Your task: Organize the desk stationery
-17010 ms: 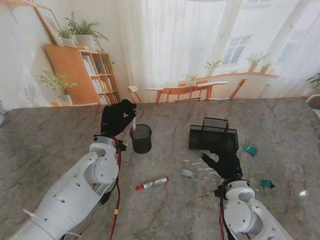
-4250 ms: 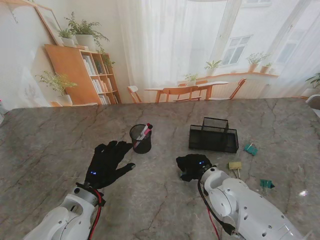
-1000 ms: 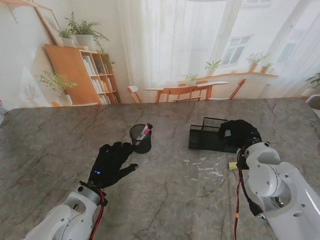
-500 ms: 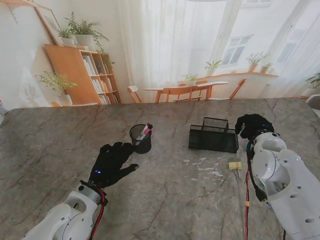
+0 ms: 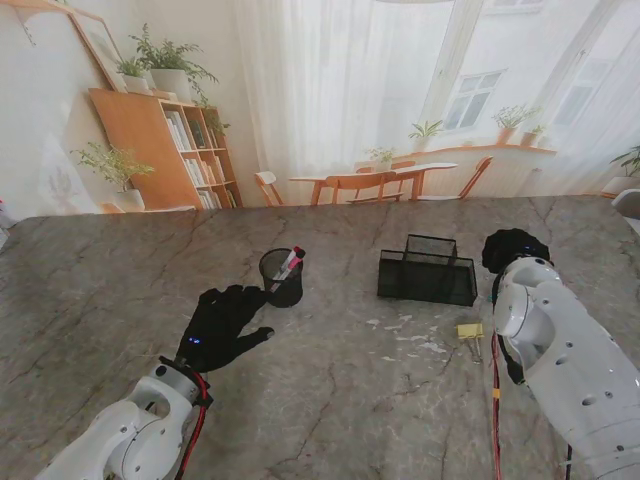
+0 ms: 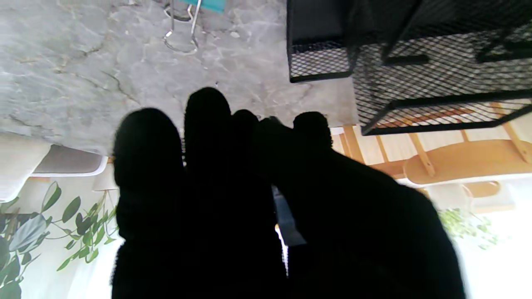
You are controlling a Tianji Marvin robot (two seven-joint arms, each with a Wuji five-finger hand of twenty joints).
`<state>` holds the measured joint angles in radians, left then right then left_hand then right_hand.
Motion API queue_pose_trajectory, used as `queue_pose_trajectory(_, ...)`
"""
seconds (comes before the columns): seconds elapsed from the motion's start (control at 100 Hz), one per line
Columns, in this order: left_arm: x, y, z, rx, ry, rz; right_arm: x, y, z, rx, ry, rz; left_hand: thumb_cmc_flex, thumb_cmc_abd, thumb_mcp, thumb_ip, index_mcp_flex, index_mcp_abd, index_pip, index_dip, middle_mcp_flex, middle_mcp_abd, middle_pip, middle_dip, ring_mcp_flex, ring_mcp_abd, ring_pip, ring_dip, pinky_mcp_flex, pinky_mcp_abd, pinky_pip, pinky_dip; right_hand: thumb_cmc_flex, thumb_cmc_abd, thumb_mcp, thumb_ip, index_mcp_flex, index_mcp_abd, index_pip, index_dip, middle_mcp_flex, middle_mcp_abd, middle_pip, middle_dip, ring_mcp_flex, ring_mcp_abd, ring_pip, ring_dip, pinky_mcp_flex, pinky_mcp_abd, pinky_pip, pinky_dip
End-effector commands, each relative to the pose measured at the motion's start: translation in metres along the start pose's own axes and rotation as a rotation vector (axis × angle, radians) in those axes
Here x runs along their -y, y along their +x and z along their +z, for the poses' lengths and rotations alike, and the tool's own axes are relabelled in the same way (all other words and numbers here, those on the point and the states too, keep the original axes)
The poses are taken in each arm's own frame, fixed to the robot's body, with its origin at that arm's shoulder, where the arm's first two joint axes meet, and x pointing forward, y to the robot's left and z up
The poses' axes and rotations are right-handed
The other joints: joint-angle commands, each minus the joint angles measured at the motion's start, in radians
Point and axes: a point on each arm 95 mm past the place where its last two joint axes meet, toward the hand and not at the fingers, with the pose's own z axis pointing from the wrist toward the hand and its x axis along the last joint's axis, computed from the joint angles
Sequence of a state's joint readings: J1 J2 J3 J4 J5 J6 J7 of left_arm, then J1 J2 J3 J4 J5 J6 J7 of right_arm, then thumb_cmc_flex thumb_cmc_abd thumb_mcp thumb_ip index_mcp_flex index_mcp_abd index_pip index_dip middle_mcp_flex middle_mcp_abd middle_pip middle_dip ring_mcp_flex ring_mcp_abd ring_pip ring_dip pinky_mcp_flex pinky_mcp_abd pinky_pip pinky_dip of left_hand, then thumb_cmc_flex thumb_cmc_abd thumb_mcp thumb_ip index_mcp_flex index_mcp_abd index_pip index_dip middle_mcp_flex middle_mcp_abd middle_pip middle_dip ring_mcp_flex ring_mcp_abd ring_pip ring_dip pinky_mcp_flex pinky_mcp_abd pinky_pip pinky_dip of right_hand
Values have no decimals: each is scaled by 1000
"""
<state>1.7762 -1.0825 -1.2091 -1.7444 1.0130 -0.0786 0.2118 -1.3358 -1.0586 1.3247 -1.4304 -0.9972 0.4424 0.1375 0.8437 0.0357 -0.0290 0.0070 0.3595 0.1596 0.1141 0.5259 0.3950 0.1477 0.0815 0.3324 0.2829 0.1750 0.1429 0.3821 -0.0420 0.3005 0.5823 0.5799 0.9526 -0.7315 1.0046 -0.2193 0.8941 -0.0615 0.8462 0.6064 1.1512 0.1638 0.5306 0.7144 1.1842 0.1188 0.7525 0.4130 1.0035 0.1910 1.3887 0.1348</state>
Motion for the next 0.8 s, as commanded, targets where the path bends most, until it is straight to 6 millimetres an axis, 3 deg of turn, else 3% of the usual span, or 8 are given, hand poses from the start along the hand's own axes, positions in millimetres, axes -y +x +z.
queue_pose_trajectory(0.0, -3, -2, -1, 3, -8, -3, 0, -3, 5, 23, 14, -7, 13, 69, -19, -63, 19, 9, 4, 4, 7, 8, -3, 20, 20, -3, 6, 4, -5, -21, -1, 5, 57, 30, 8, 55, -19, 1, 0, 13, 1, -11, -12, -7, 1, -14, 13, -4, 44, -93, 17, -22)
queue_pose_trajectory(0.37, -3, -5, -3, 5, -2, -2, 18, 8, 26, 99, 60, 20, 12, 70, -19, -63, 20, 9, 5, 4, 8, 7, -2, 21, 23, -3, 7, 4, -4, -21, -2, 6, 55, 39, -6, 57, -32, 4, 6, 0, -3, -11, -12, -26, 2, -18, 9, -5, 46, -99, 13, -22)
queue_pose_trajectory(0.79, -5, -7, 0, 8, -27, 1, 24, 27, 43, 93, 91, 29, 10, 71, -19, -63, 21, 10, 4, 3, 10, 5, -2, 21, 23, -5, 7, 5, -3, -22, -2, 7, 54, 46, -16, 58, -45, 12, 10, -9, -10, -7, -13, -38, 0, -19, 4, -5, 46, -103, 9, -21)
